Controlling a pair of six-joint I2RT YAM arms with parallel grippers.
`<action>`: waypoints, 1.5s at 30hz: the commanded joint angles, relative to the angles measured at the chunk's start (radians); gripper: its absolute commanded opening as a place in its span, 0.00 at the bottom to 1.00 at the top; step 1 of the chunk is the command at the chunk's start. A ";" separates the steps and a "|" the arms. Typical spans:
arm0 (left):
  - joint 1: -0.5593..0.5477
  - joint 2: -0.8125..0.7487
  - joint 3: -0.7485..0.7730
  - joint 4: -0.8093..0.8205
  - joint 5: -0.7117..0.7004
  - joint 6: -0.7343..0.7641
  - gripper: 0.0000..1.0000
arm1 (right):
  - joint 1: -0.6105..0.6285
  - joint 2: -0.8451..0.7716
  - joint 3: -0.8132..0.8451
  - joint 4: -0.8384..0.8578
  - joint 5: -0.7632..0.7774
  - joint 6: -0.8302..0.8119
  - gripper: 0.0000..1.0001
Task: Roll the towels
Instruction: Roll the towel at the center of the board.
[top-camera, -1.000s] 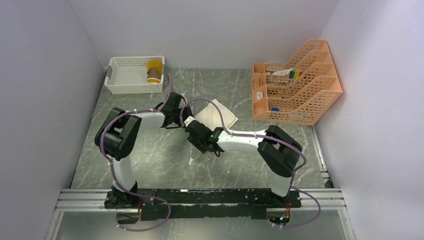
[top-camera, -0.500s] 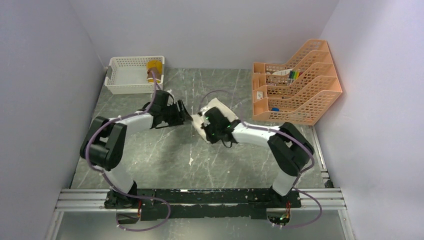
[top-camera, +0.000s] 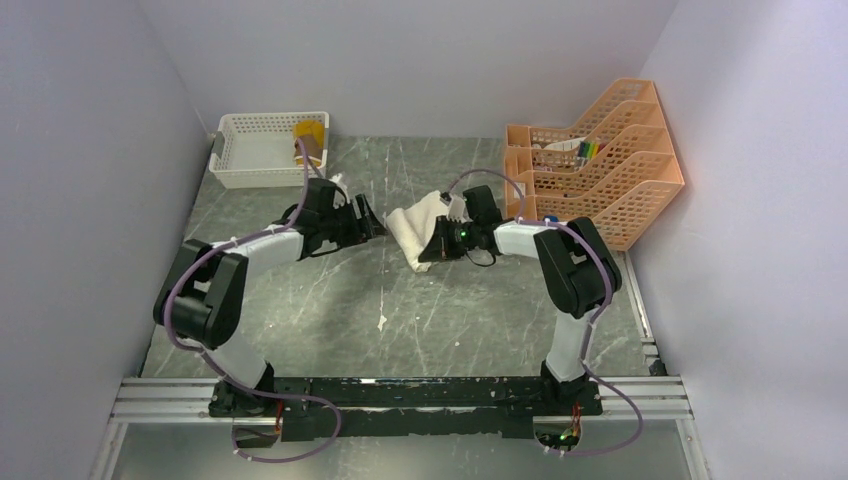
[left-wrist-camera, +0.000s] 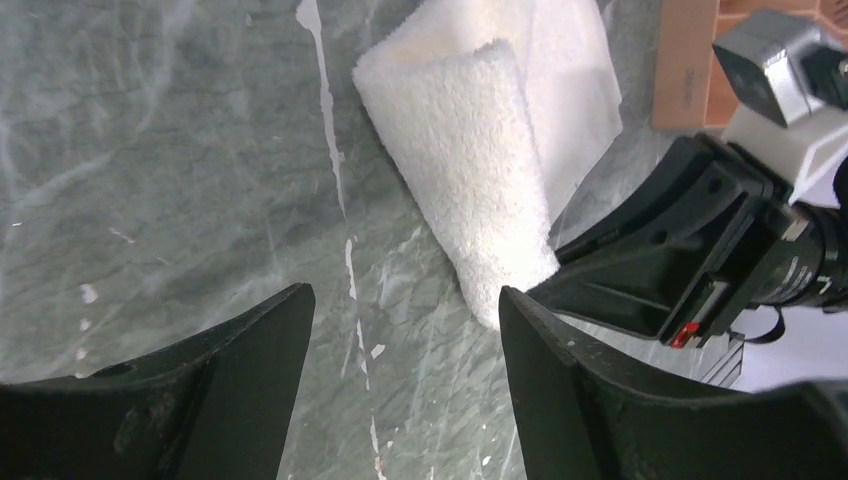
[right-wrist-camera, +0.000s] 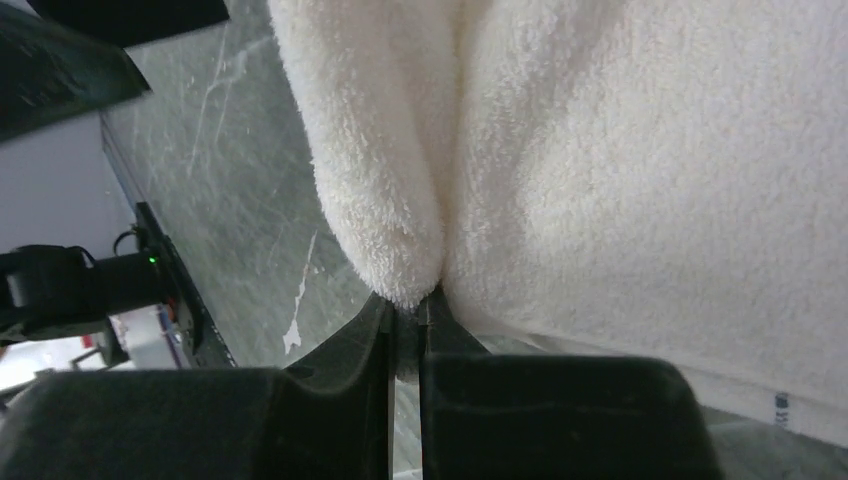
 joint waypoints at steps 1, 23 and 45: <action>-0.040 0.069 0.024 0.069 0.038 0.015 0.79 | -0.019 0.044 0.066 0.002 -0.076 0.044 0.00; -0.079 0.367 0.138 0.388 0.115 -0.101 0.80 | -0.033 0.096 0.083 0.000 -0.089 0.054 0.00; -0.100 0.383 0.290 -0.020 -0.117 0.071 0.07 | 0.136 -0.117 0.202 -0.347 0.513 -0.193 0.49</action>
